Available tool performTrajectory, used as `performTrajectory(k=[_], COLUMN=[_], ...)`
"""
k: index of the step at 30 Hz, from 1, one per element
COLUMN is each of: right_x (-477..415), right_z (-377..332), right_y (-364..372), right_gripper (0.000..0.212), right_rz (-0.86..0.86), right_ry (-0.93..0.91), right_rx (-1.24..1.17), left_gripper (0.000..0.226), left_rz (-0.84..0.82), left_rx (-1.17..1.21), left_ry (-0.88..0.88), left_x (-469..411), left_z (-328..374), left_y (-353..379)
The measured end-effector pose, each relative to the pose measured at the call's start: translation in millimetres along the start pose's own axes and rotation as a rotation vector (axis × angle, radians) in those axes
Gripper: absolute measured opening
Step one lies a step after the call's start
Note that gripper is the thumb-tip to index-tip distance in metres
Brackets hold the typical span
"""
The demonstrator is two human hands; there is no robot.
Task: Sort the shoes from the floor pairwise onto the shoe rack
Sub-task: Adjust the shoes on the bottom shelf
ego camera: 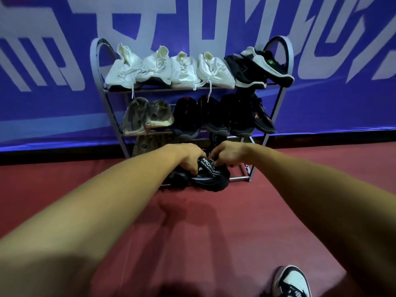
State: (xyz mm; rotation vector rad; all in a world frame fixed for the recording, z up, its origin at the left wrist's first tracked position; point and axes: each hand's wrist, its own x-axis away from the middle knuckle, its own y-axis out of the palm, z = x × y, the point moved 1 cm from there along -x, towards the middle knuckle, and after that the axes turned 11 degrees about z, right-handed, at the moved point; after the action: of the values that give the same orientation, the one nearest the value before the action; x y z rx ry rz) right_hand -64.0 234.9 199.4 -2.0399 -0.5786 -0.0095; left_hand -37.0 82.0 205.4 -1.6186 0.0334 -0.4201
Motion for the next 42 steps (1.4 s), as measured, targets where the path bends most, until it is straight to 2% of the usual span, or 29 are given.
performTrajectory(k=[6, 10, 13, 16, 18, 19, 22, 24, 26, 28, 30, 36, 39, 41, 42], right_x=[10, 12, 13, 9, 2, -2, -9, -9, -10, -9, -11, -23, -26, -29, -31], right_z=[4, 6, 13, 17, 24, 28, 35, 31, 25, 19, 16, 19, 24, 25, 26], right_y=[-2, -11, -19, -27, -31, -31, -20, -11, -3, 3, 9, 30, 39, 40, 40], right_gripper=[0.025, 0.027, 0.026, 0.028, 0.038, 0.04, 0.03, 0.022, 0.025, 0.032, 0.027, 0.016, 0.018, 0.005, 0.006], right_rz=[-0.132, -0.141, -0.076, 0.074, 0.206, 0.211, 0.016, -0.086, -0.157, -0.238, -0.294, -0.286, -0.272, -0.211, -0.17], right_ry=[-0.083, -0.14, -0.129, -0.071, 0.042, 0.115, 0.245, 0.304, 0.332, 0.348, 0.361, 0.471, 0.449, 0.419, 0.403], right_rx=[0.059, 0.139, 0.091, 0.224, 0.314, 0.281, 0.073, -0.058, -0.167, -0.191, -0.183, -0.169, -0.178, -0.188, -0.212], left_gripper=[0.055, 0.068, 0.066, 0.04, 0.039, 0.042, 0.047, 0.04, 0.035, 0.03, 0.027, 0.028, 0.031, 0.037, 0.04], left_rz=[-0.214, -0.29, -0.27, -0.243, -0.213, -0.192, -0.122, -0.07, -0.045, -0.037, -0.034, -0.036, 0.002, 0.05, 0.056], left_rx=[0.108, 0.247, 0.238, 0.346, 0.43, 0.478, 0.61, 0.672, 0.753, 0.852, 0.939, 1.081, 1.154, 1.173, 1.167], left_ry=[-0.059, -0.098, -0.07, -0.087, -0.139, -0.175, -0.288, -0.358, -0.416, -0.451, -0.482, -0.56, -0.616, -0.651, -0.667], left_x=[5, 4, -1, -6, -7, -7, -8, -6, -8, -9, -10, -10, -13, -15, -16], left_z=[3, 1, 6, 3, -5, -9, -15, -15, -16, -17, -17, -17, -20, -21, -21], left_y=[6, 12, 13, 19, 22, 23, 28, 30, 35, 39, 43, 57, 63, 64, 64])
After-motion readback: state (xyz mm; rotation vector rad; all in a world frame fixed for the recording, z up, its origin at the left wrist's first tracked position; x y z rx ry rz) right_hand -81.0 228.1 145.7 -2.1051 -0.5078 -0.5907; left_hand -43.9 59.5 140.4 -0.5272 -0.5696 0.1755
